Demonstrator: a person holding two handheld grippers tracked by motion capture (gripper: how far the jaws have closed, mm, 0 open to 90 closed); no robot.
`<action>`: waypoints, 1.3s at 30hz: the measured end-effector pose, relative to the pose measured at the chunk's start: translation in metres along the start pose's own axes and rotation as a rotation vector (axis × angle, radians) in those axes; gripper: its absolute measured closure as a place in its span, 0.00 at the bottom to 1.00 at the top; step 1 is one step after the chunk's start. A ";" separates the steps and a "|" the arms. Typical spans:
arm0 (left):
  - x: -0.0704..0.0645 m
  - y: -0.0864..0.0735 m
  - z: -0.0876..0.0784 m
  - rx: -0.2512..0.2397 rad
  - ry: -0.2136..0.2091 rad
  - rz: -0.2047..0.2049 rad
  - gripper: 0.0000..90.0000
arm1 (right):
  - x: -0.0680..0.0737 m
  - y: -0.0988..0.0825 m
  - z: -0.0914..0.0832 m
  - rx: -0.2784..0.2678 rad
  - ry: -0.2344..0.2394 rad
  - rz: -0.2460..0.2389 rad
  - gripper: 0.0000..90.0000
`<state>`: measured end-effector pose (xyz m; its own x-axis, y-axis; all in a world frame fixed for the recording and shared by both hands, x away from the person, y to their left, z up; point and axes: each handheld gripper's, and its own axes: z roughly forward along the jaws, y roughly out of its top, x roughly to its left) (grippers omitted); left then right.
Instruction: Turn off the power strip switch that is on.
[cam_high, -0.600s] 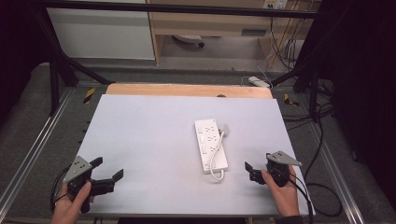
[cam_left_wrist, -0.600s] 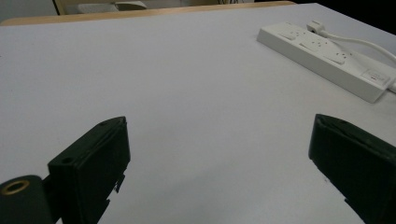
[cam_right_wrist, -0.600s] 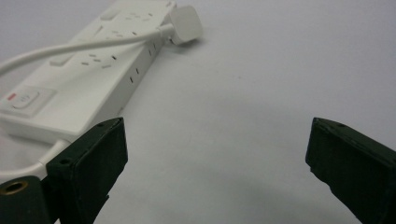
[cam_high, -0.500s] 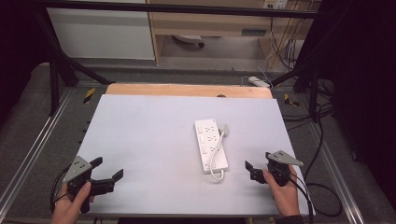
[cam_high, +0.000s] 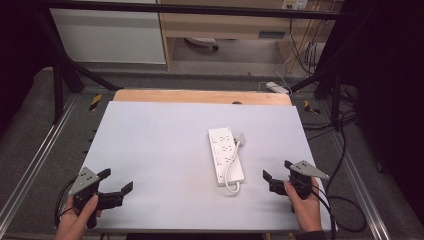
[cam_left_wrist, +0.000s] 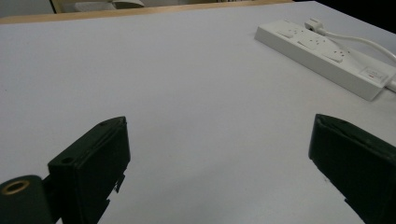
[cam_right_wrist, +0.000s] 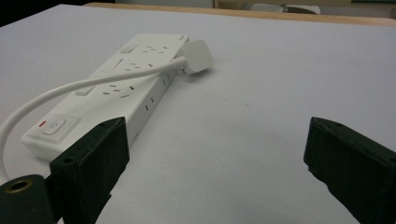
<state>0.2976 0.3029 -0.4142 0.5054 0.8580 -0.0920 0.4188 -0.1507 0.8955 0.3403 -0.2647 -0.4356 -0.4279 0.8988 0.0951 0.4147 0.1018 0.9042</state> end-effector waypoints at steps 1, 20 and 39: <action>0.000 0.000 0.000 0.000 0.001 0.002 0.06 | 0.000 0.000 0.000 -0.005 -0.001 0.001 0.07; 0.000 0.000 0.000 0.006 0.001 0.003 0.06 | 0.014 0.017 -0.012 -0.062 0.007 -0.012 0.05; -0.002 -0.002 0.003 0.031 -0.010 0.016 0.06 | 0.030 0.050 -0.014 -0.034 0.013 -0.038 0.03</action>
<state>0.2982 0.2997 -0.4172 0.5195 0.8505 -0.0818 0.4338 -0.1800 0.8829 0.3371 -0.2382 -0.3819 -0.4529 0.8891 0.0658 0.3708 0.1208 0.9208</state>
